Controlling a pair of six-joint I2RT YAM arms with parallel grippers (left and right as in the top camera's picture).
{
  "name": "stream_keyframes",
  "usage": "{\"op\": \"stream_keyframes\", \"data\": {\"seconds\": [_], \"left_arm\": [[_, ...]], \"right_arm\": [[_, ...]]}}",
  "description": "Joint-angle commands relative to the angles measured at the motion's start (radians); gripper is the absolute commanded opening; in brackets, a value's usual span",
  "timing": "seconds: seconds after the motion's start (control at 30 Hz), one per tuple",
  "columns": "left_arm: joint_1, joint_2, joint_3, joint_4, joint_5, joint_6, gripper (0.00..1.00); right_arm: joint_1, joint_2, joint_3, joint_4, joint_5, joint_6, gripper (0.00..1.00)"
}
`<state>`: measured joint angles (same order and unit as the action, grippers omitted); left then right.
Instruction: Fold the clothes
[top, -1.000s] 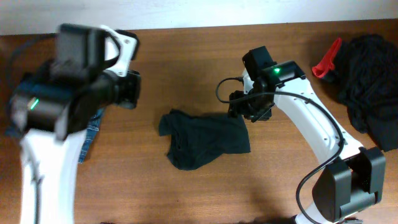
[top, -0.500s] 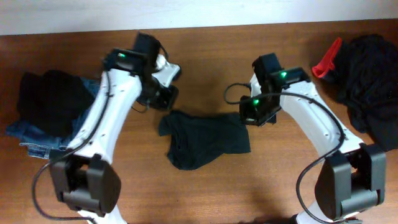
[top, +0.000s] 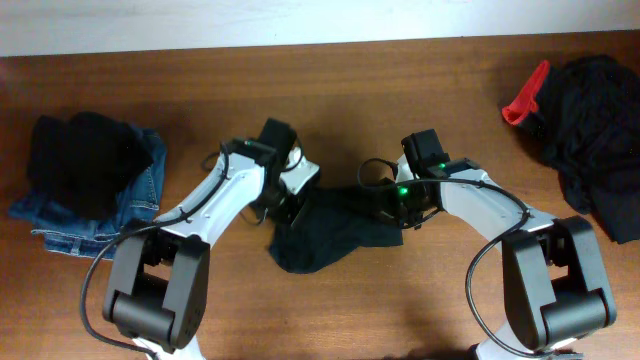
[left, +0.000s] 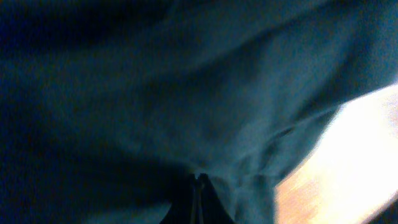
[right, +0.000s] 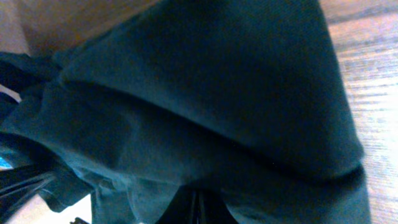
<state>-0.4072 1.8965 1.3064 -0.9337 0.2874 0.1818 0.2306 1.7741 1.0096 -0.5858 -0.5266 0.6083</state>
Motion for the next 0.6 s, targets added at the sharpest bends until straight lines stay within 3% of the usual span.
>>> {"op": "stream_keyframes", "data": {"seconds": [0.0,0.3,0.47,0.57], "left_arm": [[0.002,-0.004,-0.093,0.024,-0.079,-0.061,0.01],[0.004,-0.004,-0.111,-0.124,-0.067,-0.164,0.01],[0.007,-0.019,-0.07,-0.148,-0.068,-0.159,0.01],[0.007,-0.053,-0.023,-0.156,-0.068,-0.139,0.01]], "right_arm": [[0.005,0.002,-0.009,0.03,-0.007,0.036,0.04],[-0.013,0.002,-0.009,0.033,0.069,0.021,0.04],[-0.12,-0.001,-0.003,0.018,-0.111,-0.246,0.11],[-0.201,-0.015,-0.003,-0.014,-0.261,-0.416,0.28]]}}
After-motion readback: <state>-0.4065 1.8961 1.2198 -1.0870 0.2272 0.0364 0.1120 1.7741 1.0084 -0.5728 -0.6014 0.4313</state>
